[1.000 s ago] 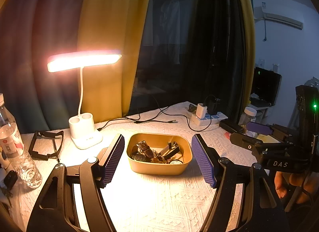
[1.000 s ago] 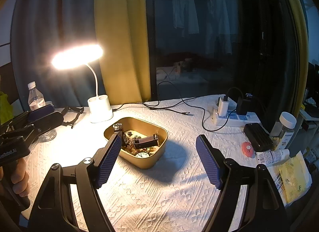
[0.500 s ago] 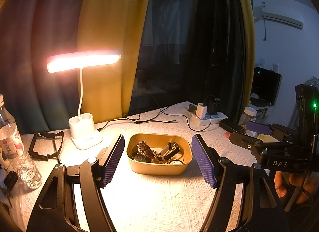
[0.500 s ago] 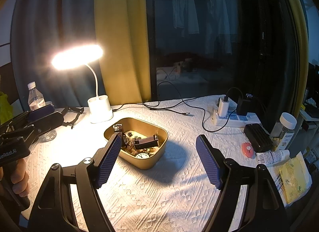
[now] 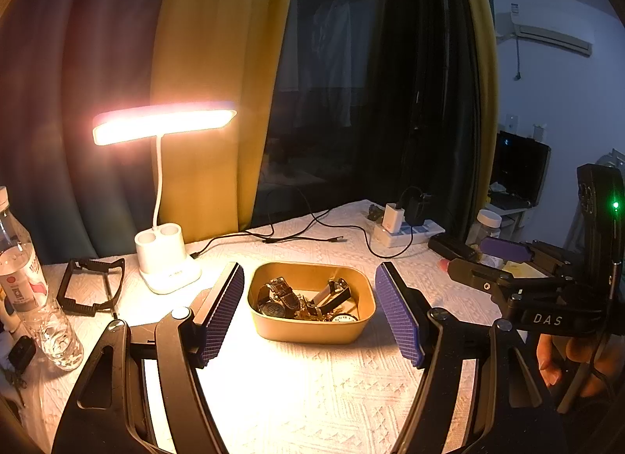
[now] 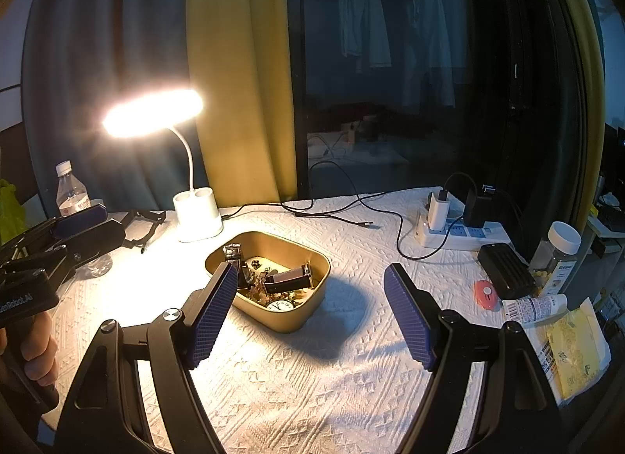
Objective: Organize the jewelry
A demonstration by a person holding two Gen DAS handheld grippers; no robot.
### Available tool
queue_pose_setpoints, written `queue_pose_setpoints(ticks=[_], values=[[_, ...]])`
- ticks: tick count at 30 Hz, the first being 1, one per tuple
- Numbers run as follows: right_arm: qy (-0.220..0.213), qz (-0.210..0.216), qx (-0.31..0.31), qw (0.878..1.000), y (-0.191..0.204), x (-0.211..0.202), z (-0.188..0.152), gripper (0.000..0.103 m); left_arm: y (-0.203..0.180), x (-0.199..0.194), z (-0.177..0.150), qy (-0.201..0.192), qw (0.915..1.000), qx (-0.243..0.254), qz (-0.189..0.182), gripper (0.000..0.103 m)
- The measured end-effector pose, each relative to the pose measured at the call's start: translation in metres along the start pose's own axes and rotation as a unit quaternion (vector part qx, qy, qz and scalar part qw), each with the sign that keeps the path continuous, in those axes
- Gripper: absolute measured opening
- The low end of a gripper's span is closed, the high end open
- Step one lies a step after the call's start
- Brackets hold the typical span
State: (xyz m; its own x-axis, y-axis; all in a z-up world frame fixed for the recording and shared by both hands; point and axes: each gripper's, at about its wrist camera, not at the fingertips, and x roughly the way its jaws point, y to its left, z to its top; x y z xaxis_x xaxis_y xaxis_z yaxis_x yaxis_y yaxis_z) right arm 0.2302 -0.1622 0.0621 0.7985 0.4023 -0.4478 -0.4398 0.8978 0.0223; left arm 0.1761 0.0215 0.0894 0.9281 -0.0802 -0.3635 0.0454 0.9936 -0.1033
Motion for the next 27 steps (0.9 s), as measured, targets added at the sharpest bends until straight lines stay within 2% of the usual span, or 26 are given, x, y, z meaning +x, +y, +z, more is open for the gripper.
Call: queue_pose_setpoints(ticks=[27], values=[[-0.001,0.002,0.000,1.000,0.0001,-0.0014,0.0027,0.077,-0.0032,-0.0016,0.0047,-0.001,1.0000,0.006,-0.004,0.073]])
